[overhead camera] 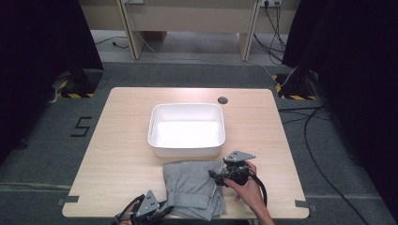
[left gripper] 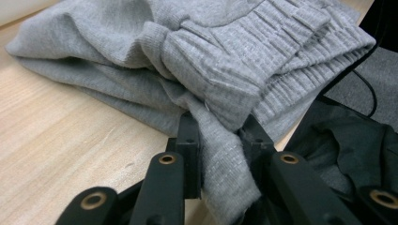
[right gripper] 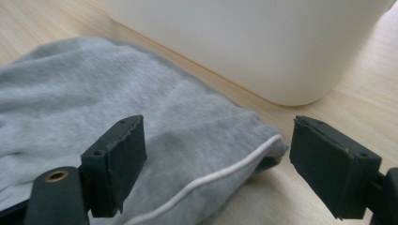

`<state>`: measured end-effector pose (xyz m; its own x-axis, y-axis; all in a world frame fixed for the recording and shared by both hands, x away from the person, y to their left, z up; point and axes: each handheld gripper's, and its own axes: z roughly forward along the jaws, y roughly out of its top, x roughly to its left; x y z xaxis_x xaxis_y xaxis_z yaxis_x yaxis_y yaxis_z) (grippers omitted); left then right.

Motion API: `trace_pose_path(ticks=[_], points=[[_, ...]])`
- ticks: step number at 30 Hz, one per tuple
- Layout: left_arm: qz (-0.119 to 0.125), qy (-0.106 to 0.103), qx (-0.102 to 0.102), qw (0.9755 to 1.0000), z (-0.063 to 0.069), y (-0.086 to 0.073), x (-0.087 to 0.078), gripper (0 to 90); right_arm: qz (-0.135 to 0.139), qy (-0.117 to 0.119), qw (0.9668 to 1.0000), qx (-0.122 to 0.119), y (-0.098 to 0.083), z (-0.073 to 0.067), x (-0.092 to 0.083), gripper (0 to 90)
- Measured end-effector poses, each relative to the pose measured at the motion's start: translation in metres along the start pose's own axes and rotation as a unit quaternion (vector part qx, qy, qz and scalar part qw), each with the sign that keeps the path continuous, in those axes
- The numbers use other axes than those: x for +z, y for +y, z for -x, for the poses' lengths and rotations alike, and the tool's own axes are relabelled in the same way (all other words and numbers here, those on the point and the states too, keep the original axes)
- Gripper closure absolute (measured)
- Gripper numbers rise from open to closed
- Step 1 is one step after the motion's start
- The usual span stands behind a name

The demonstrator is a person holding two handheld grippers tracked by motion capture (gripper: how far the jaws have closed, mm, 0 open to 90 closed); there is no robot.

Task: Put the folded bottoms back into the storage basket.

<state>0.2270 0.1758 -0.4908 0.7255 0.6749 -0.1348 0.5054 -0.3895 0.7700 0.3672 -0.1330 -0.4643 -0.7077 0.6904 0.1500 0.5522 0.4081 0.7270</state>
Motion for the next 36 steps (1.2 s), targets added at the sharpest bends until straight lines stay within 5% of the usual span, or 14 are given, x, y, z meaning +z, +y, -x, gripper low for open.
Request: trace_pose_path(ticks=[7,8,14,17,22,30,36], points=[[-0.001,0.001,-0.024,0.9997,0.002,0.002,0.002,62.9,-0.033,0.03,0.998,0.045,-0.003,0.014,0.023,17.2],[-0.002,0.002,-0.02,0.9998,0.003,0.002,0.002,58.7,-0.024,0.043,0.9983,0.032,-0.004,0.014,0.025,25.7],[0.003,0.007,-0.03,0.9995,0.008,0.005,0.008,45.6,-0.025,0.057,0.998,0.01,-0.005,0.008,0.025,38.1],[0.006,0.011,-0.036,0.9993,0.008,0.006,0.01,47.1,-0.023,0.066,0.9975,0.012,-0.006,0.008,0.025,43.8],[0.025,-0.011,-0.08,0.9964,-0.001,0.004,0.012,67.3,-0.011,0.071,0.9973,0.013,-0.007,0.006,0.024,53.3],[0.029,0.015,0.005,0.9995,0.012,0.009,0.007,72.8,0.037,0.063,0.9973,-0.004,-0.006,-0.003,0.014,67.0],[0.046,0.003,0.006,0.9989,0.013,0.016,-0.003,73.6,0.065,0.073,0.9952,0.002,-0.003,-0.008,0.003,68.2]])
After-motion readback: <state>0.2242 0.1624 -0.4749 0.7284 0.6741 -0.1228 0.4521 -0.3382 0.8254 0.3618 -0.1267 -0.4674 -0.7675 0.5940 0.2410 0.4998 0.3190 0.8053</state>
